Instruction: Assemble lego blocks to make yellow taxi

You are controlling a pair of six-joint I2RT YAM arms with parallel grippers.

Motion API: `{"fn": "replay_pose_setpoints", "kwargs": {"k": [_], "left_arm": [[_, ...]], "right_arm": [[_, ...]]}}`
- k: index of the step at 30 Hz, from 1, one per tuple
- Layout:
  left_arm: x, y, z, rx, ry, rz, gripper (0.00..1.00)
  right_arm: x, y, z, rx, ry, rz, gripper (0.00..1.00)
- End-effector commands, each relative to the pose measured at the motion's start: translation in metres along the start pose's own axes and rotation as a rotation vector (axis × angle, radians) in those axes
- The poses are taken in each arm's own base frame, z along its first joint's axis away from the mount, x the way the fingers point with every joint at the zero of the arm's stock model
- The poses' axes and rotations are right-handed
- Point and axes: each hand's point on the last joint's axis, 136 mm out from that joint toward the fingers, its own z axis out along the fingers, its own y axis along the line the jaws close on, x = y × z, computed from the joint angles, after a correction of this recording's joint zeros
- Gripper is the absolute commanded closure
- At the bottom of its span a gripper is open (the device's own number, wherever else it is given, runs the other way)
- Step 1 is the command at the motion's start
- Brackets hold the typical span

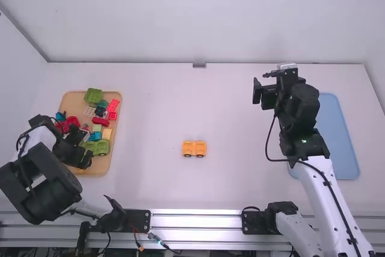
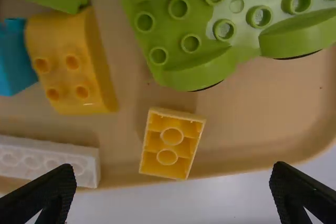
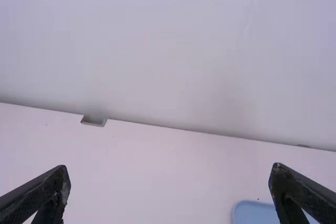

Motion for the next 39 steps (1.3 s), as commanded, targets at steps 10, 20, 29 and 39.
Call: {"fn": "replay_pose_setpoints", "kwargs": {"k": [10,20,29,39], "left_arm": [[0.007,-0.006,0.027,0.023,0.025,0.073,0.01],[0.011,-0.005,0.040,-0.018,0.030,0.078,0.10],[0.010,-0.007,0.040,-0.013,0.026,0.076,0.21],[0.009,-0.005,0.040,-0.019,0.020,0.025,0.46]], "right_arm": [[-0.024,-0.002,-0.007,0.007,-0.064,-0.001,0.01],[-0.024,-0.003,-0.007,0.009,-0.063,0.000,0.01],[-0.025,-0.003,-0.007,0.010,-0.066,0.000,0.01],[-0.026,-0.003,-0.010,0.009,-0.070,0.000,0.01]]}}
